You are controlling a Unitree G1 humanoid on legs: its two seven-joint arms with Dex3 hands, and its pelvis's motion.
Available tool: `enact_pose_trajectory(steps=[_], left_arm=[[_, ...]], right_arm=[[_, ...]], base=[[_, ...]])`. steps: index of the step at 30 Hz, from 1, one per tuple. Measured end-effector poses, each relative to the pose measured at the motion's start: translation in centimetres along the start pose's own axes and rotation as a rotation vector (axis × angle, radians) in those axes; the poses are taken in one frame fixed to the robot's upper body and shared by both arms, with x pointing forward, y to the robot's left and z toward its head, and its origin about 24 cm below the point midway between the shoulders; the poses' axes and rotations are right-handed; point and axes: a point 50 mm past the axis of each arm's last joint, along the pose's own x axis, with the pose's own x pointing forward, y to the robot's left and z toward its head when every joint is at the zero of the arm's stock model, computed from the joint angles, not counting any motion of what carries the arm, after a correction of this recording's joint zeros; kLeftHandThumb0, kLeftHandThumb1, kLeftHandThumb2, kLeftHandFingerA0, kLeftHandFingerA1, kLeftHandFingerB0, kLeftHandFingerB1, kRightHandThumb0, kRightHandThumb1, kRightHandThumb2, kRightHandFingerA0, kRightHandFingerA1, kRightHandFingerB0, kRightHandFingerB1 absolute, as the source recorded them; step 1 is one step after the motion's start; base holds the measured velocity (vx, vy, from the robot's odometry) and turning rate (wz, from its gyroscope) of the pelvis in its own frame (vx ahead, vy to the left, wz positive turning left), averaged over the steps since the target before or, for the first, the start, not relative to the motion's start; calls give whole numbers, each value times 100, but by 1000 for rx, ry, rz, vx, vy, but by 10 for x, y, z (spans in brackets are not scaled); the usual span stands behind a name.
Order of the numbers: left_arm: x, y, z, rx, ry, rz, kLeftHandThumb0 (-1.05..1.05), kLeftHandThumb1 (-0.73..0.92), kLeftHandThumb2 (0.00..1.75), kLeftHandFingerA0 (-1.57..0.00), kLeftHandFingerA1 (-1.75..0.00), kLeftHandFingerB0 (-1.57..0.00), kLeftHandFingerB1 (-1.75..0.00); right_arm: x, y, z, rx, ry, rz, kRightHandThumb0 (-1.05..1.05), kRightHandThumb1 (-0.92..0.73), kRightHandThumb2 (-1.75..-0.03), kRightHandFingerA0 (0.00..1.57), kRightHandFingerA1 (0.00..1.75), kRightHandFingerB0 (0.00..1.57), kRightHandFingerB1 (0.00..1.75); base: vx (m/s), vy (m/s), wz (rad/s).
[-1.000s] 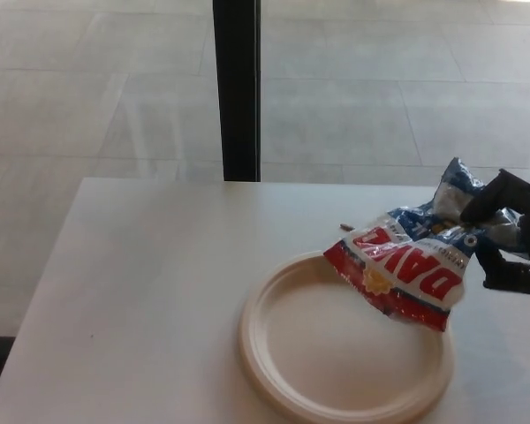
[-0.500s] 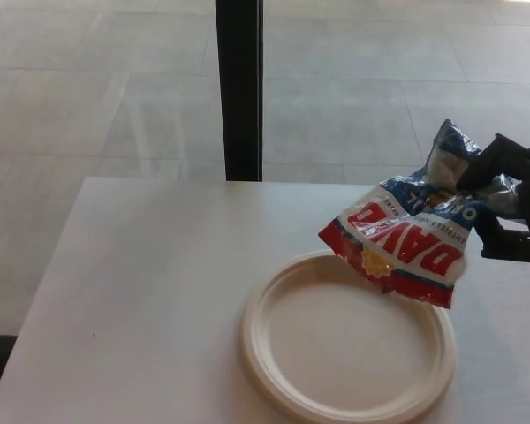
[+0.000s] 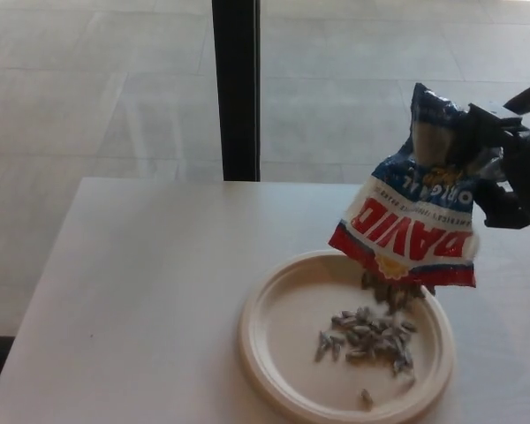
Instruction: The robot uses its right hand to pick up a bag of sunflower seeds kept in the middle of the desk and tilts it over a plate kept next to it to pour out a few seeds and then puts the bag of seeds back on the desk
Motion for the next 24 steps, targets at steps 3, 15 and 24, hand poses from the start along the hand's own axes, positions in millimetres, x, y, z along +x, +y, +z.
enact_pose_trajectory(steps=[3,15,24], left_arm=[[-2,3,-3,20,14,5,-69,73,63,-54,-50,-49,-38],[-5,7,-7,45,30,16,-68,74,62,-53,-50,-46,-37],[-8,8,-12,49,44,18,-71,73,61,-55,-51,-50,-36]], right_arm=[[1,-1,3,-9,-31,-21,-24,-49,-98,93,175,72,172],[-38,31,20,131,117,14,-21,-45,-115,93,175,74,166],[-100,66,20,217,419,115,-14,-44,-109,120,140,103,129]], base=[[0,0,0],[0,0,0],[0,0,0]])
